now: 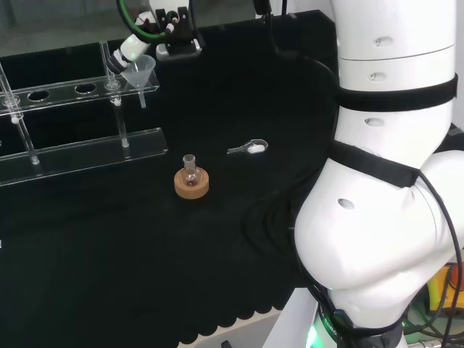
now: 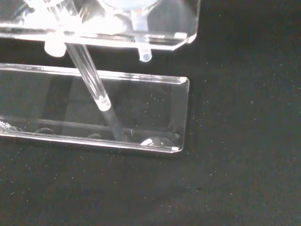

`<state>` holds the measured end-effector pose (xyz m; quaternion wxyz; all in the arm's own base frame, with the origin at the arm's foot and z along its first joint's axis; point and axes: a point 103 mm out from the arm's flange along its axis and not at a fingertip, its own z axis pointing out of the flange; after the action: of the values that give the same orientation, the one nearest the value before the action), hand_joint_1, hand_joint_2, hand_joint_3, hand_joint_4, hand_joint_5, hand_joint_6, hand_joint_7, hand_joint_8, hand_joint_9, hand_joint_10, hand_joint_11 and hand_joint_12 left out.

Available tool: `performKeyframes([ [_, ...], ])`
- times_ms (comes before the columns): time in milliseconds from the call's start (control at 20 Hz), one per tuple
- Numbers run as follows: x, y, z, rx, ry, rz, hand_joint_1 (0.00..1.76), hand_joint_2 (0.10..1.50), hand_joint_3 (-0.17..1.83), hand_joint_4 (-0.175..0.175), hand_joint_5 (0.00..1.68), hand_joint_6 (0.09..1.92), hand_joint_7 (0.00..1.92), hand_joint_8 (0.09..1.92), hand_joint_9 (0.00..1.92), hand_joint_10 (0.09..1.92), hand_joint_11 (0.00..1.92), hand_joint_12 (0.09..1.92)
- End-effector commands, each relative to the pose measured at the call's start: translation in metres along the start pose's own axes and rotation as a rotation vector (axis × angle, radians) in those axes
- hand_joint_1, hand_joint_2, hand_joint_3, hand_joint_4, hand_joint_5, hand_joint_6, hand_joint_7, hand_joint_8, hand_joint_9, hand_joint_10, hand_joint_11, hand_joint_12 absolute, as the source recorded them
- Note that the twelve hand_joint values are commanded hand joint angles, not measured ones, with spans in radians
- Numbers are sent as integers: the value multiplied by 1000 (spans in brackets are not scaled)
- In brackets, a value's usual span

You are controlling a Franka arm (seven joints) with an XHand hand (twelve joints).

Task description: Pick up the funnel from the transparent funnel stand.

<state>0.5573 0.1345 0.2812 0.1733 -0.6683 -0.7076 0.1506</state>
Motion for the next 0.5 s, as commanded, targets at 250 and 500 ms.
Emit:
performKeyframes([
  [250,-23,6,14,4,32,-48,380,665,36,-104,0,87,134,87,53,87,0,87],
  [500,-11,6,13,4,48,-35,380,666,35,-104,0,87,134,87,55,87,0,87],
])
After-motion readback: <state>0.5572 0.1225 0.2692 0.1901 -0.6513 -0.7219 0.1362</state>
